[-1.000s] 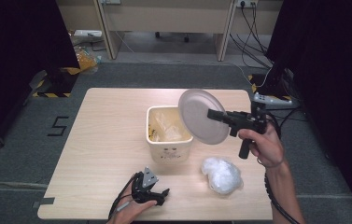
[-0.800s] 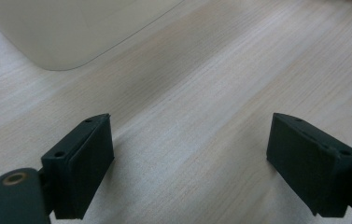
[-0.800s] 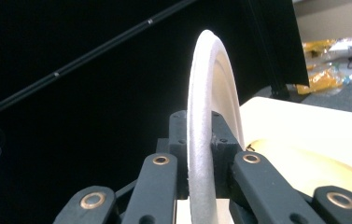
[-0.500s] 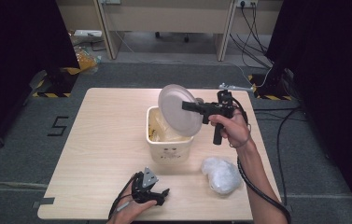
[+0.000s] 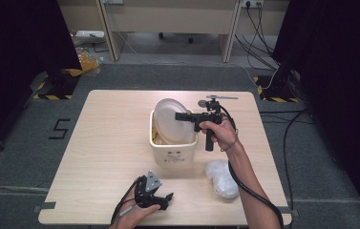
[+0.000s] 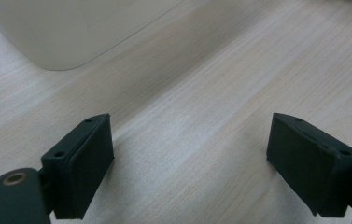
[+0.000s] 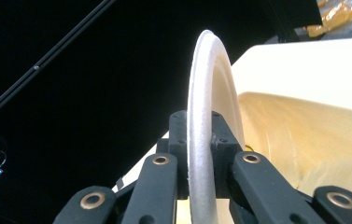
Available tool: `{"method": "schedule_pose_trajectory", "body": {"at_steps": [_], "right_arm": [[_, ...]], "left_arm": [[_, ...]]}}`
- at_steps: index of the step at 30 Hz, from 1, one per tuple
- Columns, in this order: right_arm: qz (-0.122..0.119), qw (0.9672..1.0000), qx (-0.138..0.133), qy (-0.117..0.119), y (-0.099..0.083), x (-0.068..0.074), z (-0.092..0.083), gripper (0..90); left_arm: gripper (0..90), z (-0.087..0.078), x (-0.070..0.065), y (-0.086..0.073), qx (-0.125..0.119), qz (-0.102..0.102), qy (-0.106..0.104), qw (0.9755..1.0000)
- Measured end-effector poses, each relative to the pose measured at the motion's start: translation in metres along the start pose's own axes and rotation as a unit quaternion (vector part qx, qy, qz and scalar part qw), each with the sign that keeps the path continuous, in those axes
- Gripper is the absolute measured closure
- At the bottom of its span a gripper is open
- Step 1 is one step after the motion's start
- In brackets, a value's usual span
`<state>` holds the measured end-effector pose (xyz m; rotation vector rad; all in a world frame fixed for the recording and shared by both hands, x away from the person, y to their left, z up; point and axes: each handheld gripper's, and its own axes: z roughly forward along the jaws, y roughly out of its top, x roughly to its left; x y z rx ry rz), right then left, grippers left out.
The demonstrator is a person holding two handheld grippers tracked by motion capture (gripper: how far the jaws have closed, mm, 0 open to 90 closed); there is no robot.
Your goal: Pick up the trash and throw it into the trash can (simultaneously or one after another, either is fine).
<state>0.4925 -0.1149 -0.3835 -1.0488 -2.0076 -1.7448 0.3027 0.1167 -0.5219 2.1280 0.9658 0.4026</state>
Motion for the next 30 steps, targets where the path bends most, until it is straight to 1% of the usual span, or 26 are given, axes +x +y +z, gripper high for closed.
{"method": "schedule_pose_trajectory", "body": {"at_steps": [4, 6, 7, 9, 11, 14, 16, 17, 19, 21, 24, 26, 28, 30], "right_arm": [[0.012, 0.9999, 0.004, 0.001, -0.006, -0.008, 0.004, 83.0], [0.013, 0.9999, 0.010, -0.002, -0.008, -0.011, 0.006, 81.7], [0.013, 0.9998, 0.011, -0.007, -0.009, -0.011, 0.006, 78.5], [0.011, 0.9996, 0.012, -0.025, -0.009, -0.013, 0.006, 73.7], [0.003, 0.9989, 0.011, -0.045, -0.008, -0.013, 0.004, 73.3], [-0.014, 0.9978, 0.014, -0.063, -0.006, -0.011, 0.001, 73.4], [-0.037, 0.9952, 0.019, -0.089, -0.004, -0.008, -0.001, 73.4], [-0.042, 0.9945, 0.018, -0.094, -0.004, -0.006, -0.002, 73.5], [-0.048, 0.9945, 0.013, -0.092, -0.002, -0.003, -0.005, 74.8], [-0.060, 0.9928, 0.015, -0.103, -0.002, -0.001, -0.006, 75.5], [-0.070, 0.9907, 0.013, -0.116, 0.000, 0.003, -0.009, 75.6], [-0.084, 0.9884, 0.013, -0.126, 0.002, 0.006, -0.010, 76.0], [-0.096, 0.9858, 0.019, -0.136, 0.002, 0.008, -0.009, 76.6], [-0.110, 0.9816, 0.027, -0.154, 0.003, 0.010, -0.008, 76.8]], "left_arm": [[13.8, 0.000, 0.000, 0.000, -0.001, 0.000, 0.001, 1.0000], [13.8, 0.000, 0.000, 0.000, -0.002, 0.000, 0.001, 1.0000], [13.8, 0.000, 0.000, 0.000, -0.002, 0.000, 0.001, 1.0000], [13.7, 0.000, 0.000, 0.000, -0.002, 0.000, 0.001, 1.0000], [13.8, 0.000, 0.000, 0.000, -0.001, 0.000, 0.000, 1.0000], [13.8, 0.000, 0.000, 0.000, -0.002, 0.000, 0.001, 1.0000], [13.8, 0.000, 0.000, 0.000, -0.002, 0.000, 0.001, 1.0000], [13.8, 0.000, 0.000, 0.000, 0.000, 0.000, 0.000, 1.0000], [13.8, 0.000, 0.000, 0.000, -0.001, 0.000, 0.000, 1.0000], [13.8, 0.000, 0.000, 0.000, -0.001, 0.000, 0.000, 1.0000], [13.7, 0.000, 0.000, 0.000, -0.001, 0.000, 0.000, 1.0000], [13.8, 0.000, 0.000, 0.000, -0.001, 0.000, 0.001, 1.0000], [13.8, 0.000, 0.000, 0.000, -0.001, 0.000, 0.001, 1.0000], [13.8, 0.000, 0.000, 0.000, -0.001, 0.000, 0.001, 1.0000]]}}
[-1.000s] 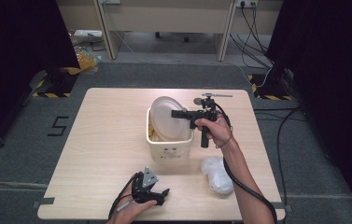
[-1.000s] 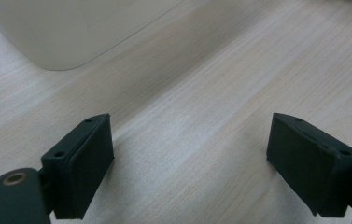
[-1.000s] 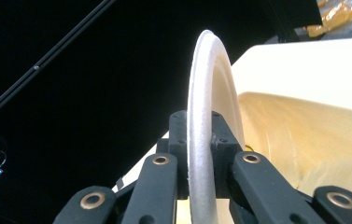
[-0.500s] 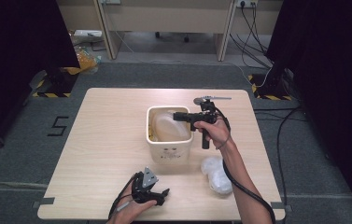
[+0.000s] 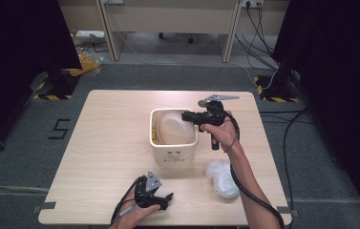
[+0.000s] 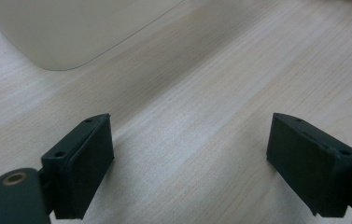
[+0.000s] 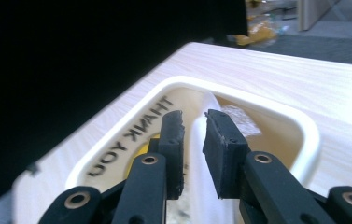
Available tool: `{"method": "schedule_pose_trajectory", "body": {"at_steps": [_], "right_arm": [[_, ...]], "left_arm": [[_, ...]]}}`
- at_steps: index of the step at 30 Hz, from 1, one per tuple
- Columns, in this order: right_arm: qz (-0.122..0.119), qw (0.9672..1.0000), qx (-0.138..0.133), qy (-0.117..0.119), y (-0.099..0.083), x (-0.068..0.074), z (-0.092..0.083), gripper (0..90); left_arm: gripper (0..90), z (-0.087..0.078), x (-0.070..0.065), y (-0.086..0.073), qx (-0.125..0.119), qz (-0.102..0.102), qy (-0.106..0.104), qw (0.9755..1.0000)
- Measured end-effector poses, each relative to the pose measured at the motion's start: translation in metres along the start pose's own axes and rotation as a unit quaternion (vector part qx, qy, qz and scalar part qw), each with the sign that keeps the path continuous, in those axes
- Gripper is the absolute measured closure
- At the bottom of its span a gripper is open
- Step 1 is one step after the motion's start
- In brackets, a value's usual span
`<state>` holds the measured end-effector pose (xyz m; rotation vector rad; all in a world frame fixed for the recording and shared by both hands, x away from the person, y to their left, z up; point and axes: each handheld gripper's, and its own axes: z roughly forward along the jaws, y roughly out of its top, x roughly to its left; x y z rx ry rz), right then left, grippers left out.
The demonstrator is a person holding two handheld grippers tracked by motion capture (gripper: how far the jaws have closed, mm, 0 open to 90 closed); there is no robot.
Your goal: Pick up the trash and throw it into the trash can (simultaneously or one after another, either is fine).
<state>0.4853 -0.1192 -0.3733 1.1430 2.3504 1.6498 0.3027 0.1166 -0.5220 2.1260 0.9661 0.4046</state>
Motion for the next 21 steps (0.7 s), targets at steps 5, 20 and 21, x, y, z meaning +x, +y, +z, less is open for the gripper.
{"method": "schedule_pose_trajectory", "body": {"at_steps": [5, 20, 21], "right_arm": [[0.002, 1.0000, 0.006, -0.002, -0.001, 0.000, 0.001, 76.7], [0.004, 0.9999, -0.005, -0.008, -0.004, -0.003, -0.020, 68.5], [0.001, 0.9999, -0.004, -0.011, -0.005, -0.002, -0.024, 66.7]], "left_arm": [[13.8, 0.000, 0.000, 0.000, 0.001, 0.000, 0.000, 1.0000], [13.7, 0.000, 0.000, 0.000, 0.000, 0.000, 0.000, 1.0000], [13.8, 0.000, 0.000, 0.000, 0.000, 0.000, 0.000, 1.0000]]}}
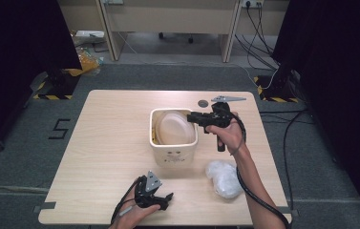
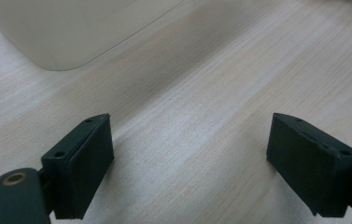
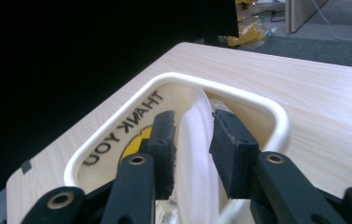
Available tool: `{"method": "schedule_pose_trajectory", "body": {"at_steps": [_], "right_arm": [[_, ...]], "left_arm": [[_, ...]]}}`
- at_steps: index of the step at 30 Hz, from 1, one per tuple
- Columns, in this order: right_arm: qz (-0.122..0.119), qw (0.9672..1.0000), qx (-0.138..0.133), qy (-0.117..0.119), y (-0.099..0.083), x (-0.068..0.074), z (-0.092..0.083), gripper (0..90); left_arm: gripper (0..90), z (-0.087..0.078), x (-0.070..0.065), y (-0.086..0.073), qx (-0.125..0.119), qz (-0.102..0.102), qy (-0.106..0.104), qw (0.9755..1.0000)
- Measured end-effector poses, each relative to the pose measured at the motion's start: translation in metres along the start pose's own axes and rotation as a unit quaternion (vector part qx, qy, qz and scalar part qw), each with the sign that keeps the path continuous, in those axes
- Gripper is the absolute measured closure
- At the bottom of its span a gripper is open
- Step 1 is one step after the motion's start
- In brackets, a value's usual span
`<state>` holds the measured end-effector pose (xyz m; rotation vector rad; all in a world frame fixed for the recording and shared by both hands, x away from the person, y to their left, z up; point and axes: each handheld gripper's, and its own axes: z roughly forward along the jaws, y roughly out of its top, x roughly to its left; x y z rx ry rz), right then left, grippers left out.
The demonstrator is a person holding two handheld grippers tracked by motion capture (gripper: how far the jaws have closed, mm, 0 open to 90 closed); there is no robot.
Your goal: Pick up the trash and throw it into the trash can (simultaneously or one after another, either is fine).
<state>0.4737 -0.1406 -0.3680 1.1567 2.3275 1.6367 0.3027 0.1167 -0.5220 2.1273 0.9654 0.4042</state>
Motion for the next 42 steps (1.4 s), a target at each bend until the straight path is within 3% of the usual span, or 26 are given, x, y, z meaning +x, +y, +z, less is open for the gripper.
{"method": "schedule_pose_trajectory", "body": {"at_steps": [6, 11, 26, 32, 34, 42], "right_arm": [[-0.013, 0.9995, 0.009, -0.029, -0.017, -0.003, -0.030, 48.9], [-0.009, 0.9990, 0.014, -0.042, -0.036, -0.005, -0.052, 41.0], [-0.012, 0.9964, 0.027, -0.079, -0.098, -0.007, -0.086, 33.6], [-0.004, 0.9961, 0.017, -0.086, -0.118, -0.006, -0.096, 31.9], [-0.005, 0.9957, 0.033, -0.086, -0.123, -0.006, -0.099, 31.8], [0.006, 0.9942, 0.037, -0.101, -0.140, -0.008, -0.110, 30.8]], "left_arm": [[13.7, 0.000, 0.000, 0.000, 0.000, 0.000, 0.000, 1.0000], [13.7, 0.000, 0.000, 0.000, 0.000, 0.000, -0.001, 1.0000], [13.7, 0.000, 0.000, 0.000, 0.002, 0.001, -0.001, 1.0000], [13.7, 0.000, 0.000, 0.000, 0.001, 0.000, 0.000, 1.0000], [13.7, 0.000, 0.000, 0.000, 0.002, 0.001, -0.001, 1.0000], [13.7, 0.000, 0.000, 0.000, 0.001, 0.000, 0.000, 1.0000]]}}
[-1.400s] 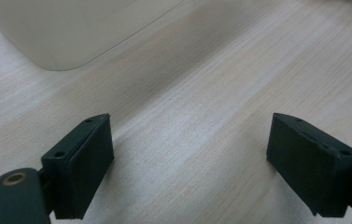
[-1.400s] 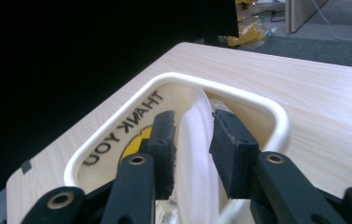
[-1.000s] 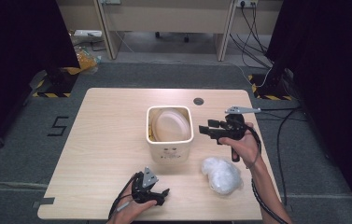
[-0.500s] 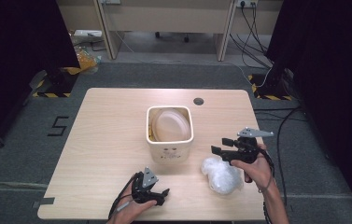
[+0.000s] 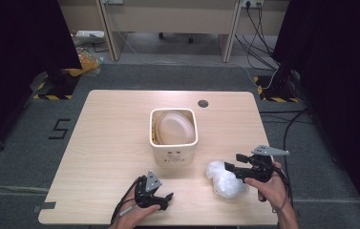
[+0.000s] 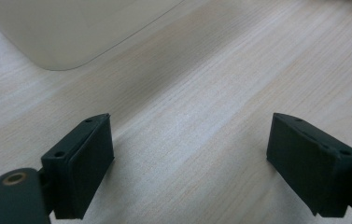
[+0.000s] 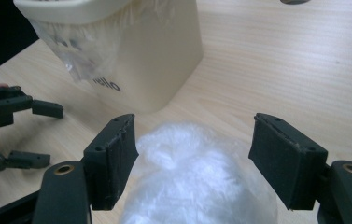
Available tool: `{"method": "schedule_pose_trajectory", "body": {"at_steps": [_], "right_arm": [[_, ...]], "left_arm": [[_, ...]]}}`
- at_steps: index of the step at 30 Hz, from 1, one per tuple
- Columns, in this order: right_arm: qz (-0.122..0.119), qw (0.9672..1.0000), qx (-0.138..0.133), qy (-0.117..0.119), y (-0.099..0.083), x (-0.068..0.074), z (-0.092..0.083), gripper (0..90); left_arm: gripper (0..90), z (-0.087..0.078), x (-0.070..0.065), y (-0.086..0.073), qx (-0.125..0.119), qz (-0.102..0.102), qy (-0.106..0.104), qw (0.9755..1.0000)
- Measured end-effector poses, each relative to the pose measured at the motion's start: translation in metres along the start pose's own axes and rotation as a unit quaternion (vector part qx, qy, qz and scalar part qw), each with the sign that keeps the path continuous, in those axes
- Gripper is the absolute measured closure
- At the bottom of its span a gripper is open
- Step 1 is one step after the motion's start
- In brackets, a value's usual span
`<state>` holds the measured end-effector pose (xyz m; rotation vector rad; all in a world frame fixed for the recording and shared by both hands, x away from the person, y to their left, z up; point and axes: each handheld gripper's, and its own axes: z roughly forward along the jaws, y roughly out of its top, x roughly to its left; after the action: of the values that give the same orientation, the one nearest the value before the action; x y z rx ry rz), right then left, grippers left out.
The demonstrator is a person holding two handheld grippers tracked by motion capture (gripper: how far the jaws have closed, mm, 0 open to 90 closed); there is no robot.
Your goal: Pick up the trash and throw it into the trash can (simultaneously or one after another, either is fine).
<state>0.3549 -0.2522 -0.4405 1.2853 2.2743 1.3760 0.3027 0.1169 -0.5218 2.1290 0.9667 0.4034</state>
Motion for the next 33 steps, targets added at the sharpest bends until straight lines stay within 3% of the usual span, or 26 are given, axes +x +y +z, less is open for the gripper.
{"method": "schedule_pose_trajectory", "body": {"at_steps": [15, 27, 33], "right_arm": [[0.011, 0.9997, 0.015, -0.015, -0.021, -0.001, -0.003, 27.2], [0.005, 0.9985, 0.047, -0.030, -0.033, -0.003, 0.011, 25.5], [0.016, 0.9980, 0.056, -0.022, -0.038, -0.004, 0.020, 25.5]], "left_arm": [[13.7, 0.000, 0.000, 0.000, 0.000, 0.000, 0.000, 1.0000], [13.7, 0.000, 0.000, 0.000, 0.001, -0.001, 0.001, 1.0000], [13.7, 0.000, 0.000, 0.000, 0.001, -0.001, 0.001, 1.0000]]}}
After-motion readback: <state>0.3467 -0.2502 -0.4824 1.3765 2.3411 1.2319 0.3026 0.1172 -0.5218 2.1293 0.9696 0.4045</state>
